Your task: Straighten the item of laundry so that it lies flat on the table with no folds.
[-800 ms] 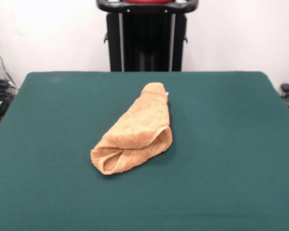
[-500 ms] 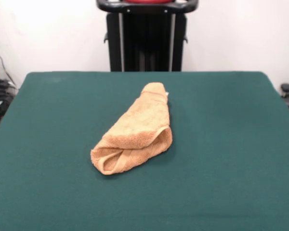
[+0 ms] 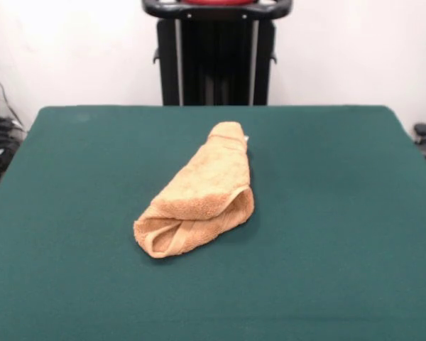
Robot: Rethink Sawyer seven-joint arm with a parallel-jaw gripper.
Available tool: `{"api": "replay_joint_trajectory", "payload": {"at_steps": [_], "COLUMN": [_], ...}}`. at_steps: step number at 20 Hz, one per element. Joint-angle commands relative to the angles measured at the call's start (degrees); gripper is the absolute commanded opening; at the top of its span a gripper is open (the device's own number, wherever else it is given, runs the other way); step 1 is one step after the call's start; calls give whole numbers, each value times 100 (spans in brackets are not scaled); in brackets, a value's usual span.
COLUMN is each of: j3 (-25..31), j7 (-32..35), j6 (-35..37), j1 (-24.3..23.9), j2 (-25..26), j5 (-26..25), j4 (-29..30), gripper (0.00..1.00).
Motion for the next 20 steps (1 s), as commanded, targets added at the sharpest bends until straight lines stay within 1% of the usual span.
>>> {"api": "replay_joint_trajectory", "payload": {"at_steps": [1,4,7,10,14,17,20], "j3": [818,801,903,495,515,366,393], "j7": [428,514,600,939,1057,1110,1196], "j6": [-694,-814,-1160,-1656,-2033,-2195,-2685], "j1": [-181,-204,-272,149,165,255,183], "j2": [892,1109,1377,1623,2032,2244,2591], "j5": [-91,-199,-238,-367,-309,-267,-297], "j4": [747,615,578,430,413,353,355], "gripper": [100,100,100,100,100,100,100]}}
